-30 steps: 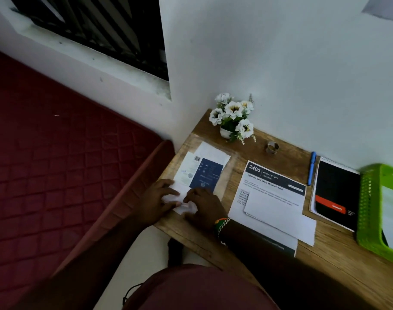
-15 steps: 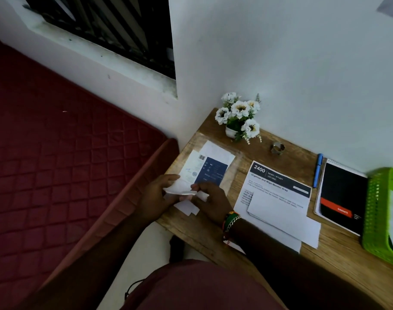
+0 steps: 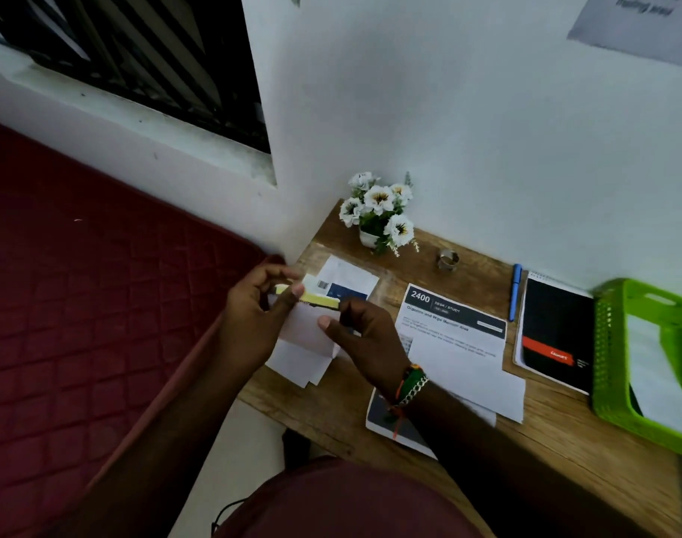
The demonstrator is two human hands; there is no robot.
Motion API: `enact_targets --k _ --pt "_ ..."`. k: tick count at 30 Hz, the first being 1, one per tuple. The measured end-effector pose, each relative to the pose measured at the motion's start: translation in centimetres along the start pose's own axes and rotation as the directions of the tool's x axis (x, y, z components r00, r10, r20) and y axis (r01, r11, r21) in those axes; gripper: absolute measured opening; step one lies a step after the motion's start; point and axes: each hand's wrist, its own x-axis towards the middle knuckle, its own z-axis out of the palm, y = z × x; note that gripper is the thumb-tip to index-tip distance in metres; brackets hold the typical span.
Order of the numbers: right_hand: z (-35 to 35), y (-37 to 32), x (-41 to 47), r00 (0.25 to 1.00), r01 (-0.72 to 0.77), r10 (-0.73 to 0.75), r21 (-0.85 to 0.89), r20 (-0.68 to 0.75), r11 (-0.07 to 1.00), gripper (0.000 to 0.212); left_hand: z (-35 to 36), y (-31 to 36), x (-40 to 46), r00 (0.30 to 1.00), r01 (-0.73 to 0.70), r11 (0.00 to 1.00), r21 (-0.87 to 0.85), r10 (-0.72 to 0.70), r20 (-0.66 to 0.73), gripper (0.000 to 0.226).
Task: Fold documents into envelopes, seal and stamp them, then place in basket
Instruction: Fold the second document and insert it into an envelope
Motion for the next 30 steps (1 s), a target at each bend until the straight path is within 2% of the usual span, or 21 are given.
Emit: enact_targets --k 3,7,10,13,16,18,20,23,26,30 --pt "-1.8 -0.9 -0.3 0.998 -0.003 0.005 0.034 -0.055 0.999 0.027 2.4 2.1 1.8 0.997 -0.061 0.997 0.053 0.059 0.043 0.014" --pt "-4.7 -2.6 -1.1 0.991 -0.017 0.026 0.07 -0.134 0.997 0.008 6.3 4.4 3.1 0.985 -0.087 0.996 0.021 0.083 0.153 0.029" --pt "-6.9 -3.2 -1.7 0.963 -0.049 0.092 0.17 -0.255 0.984 0.01 9.1 5.3 2.7 0.978 -0.146 0.987 0.063 0.135 0.161 0.064" --pt "-9.5 -3.1 -2.6 0.907 -0.083 0.177 0.249 -0.381 0.965 0.009 11.4 5.1 1.5 0.944 -0.216 0.956 0.197 0.153 0.292 0.115" --pt "-11.4 -2.9 -3.6 0.844 -0.125 0.307 0.394 -0.441 0.911 0.008 13.1 3.9 0.5 0.898 -0.294 0.885 0.361 0.126 0.422 0.139" --pt "-12.6 -2.8 -4.5 0.802 -0.132 0.336 0.402 -0.493 0.906 0.013 14.7 3.2 -0.2 0.868 -0.343 0.814 0.469 0.083 0.49 0.142" --pt "-13.3 -2.6 -5.1 0.782 -0.146 0.33 0.359 -0.528 0.922 0.017 15.9 2.5 -0.7 0.849 -0.364 0.76 0.538 0.033 0.527 0.134" --pt "-14.5 -1.7 -5.9 0.735 -0.2 0.327 0.27 -0.594 0.942 0.015 17.0 1.9 -0.6 0.821 -0.416 0.704 0.576 0.02 0.57 0.121" --pt "-15.7 -0.6 -6.4 0.678 -0.251 0.327 0.211 -0.658 0.945 0.017 17.2 1.5 0.0 0.774 -0.503 0.636 0.586 0.031 0.632 0.121" --pt "-16.4 -0.1 -6.4 0.706 -0.311 0.364 0.196 -0.607 0.93 0.023 17.0 1.1 0.5 0.739 -0.548 0.583 0.6 0.001 0.674 0.124"
